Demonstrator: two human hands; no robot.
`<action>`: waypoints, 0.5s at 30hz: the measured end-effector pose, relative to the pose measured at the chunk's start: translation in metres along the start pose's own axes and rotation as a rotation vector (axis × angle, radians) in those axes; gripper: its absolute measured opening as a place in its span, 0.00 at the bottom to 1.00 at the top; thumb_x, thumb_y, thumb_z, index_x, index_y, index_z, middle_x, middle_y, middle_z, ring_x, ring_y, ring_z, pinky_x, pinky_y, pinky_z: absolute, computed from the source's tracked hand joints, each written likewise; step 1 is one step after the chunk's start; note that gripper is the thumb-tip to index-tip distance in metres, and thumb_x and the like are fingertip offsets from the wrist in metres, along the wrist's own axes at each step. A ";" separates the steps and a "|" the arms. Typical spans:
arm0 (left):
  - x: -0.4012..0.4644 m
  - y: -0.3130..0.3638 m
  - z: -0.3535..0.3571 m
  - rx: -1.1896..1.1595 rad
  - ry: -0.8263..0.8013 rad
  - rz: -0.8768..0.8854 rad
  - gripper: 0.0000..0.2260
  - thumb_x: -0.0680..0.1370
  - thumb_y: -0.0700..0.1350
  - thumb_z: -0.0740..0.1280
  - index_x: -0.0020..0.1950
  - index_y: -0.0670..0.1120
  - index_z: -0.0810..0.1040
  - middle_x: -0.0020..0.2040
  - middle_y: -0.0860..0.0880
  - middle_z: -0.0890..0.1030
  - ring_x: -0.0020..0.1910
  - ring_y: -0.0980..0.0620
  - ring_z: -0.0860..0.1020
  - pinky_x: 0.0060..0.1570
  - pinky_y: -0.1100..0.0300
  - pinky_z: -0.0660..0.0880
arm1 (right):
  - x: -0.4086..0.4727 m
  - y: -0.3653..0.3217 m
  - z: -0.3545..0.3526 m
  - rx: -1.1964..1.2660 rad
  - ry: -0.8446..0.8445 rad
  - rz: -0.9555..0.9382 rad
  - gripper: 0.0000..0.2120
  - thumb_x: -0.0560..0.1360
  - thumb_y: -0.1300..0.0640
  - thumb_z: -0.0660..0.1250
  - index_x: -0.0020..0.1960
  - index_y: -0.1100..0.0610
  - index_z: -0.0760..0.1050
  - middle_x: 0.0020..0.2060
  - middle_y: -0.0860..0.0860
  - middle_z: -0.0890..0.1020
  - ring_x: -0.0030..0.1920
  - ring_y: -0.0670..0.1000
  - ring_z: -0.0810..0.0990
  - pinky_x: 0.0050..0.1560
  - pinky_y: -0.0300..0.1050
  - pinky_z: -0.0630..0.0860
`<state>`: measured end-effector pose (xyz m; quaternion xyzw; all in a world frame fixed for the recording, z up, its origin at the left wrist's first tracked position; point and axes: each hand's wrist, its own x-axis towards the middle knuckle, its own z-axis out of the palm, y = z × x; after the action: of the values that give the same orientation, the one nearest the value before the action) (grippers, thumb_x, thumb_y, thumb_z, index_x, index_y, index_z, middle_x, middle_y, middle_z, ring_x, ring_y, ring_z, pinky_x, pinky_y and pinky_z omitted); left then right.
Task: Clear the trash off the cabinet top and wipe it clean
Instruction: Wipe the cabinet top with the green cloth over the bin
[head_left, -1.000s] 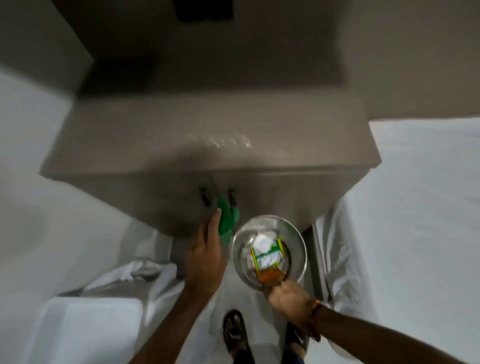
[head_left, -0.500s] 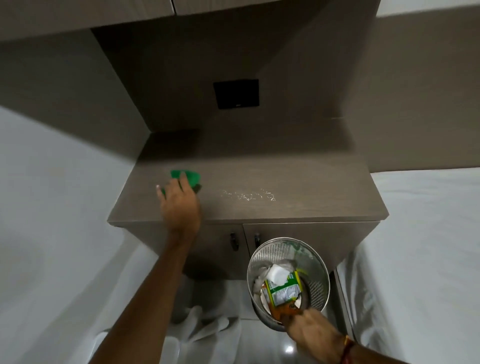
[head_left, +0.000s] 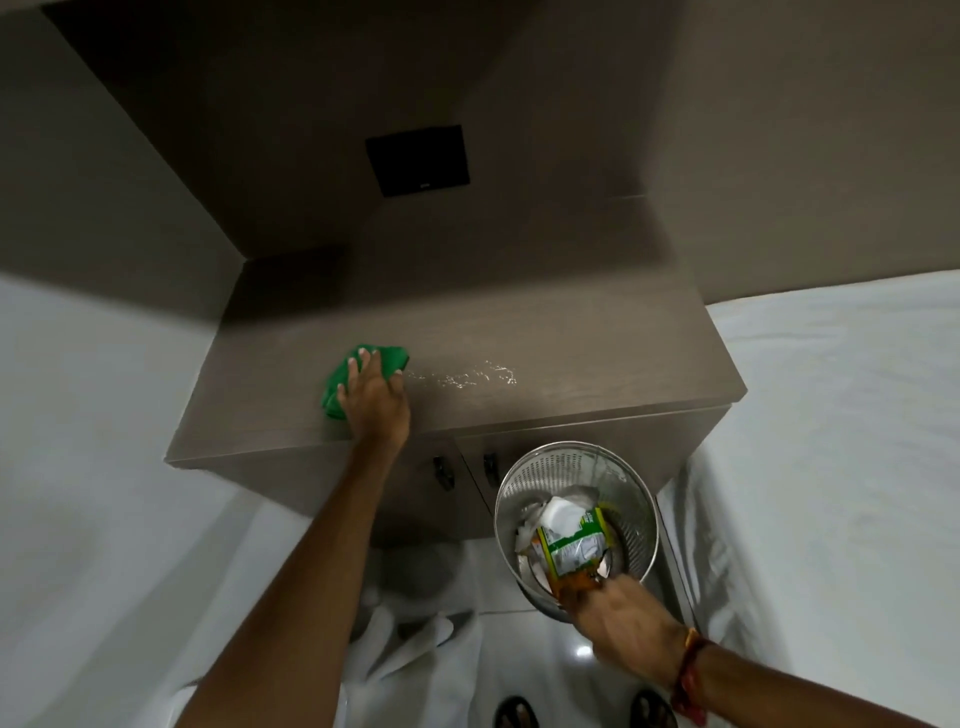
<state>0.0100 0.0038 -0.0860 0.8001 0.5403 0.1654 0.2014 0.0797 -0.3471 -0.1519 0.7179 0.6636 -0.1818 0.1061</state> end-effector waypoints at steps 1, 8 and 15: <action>-0.002 0.009 0.004 -0.021 -0.013 0.016 0.23 0.85 0.45 0.56 0.80 0.40 0.62 0.83 0.42 0.59 0.84 0.43 0.54 0.81 0.42 0.46 | -0.001 -0.001 0.001 -0.015 -0.012 0.005 0.18 0.40 0.58 0.79 0.29 0.57 0.81 0.19 0.50 0.77 0.15 0.47 0.74 0.18 0.34 0.59; -0.035 0.070 0.031 -0.199 -0.168 0.085 0.24 0.86 0.47 0.56 0.81 0.43 0.60 0.82 0.40 0.59 0.83 0.40 0.55 0.82 0.42 0.49 | 0.006 0.006 -0.003 -0.006 0.039 -0.046 0.18 0.43 0.59 0.82 0.33 0.57 0.82 0.21 0.49 0.78 0.17 0.49 0.75 0.17 0.35 0.62; -0.065 0.097 0.048 -0.396 -0.393 0.175 0.20 0.83 0.46 0.62 0.76 0.49 0.71 0.80 0.44 0.67 0.79 0.45 0.64 0.81 0.47 0.58 | 0.006 0.007 0.001 -0.045 0.017 -0.028 0.16 0.68 0.69 0.67 0.55 0.63 0.79 0.44 0.59 0.85 0.36 0.60 0.84 0.34 0.50 0.81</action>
<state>0.0875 -0.0960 -0.0815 0.8055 0.3772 0.1263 0.4393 0.0864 -0.3424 -0.1557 0.7075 0.6783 -0.1622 0.1142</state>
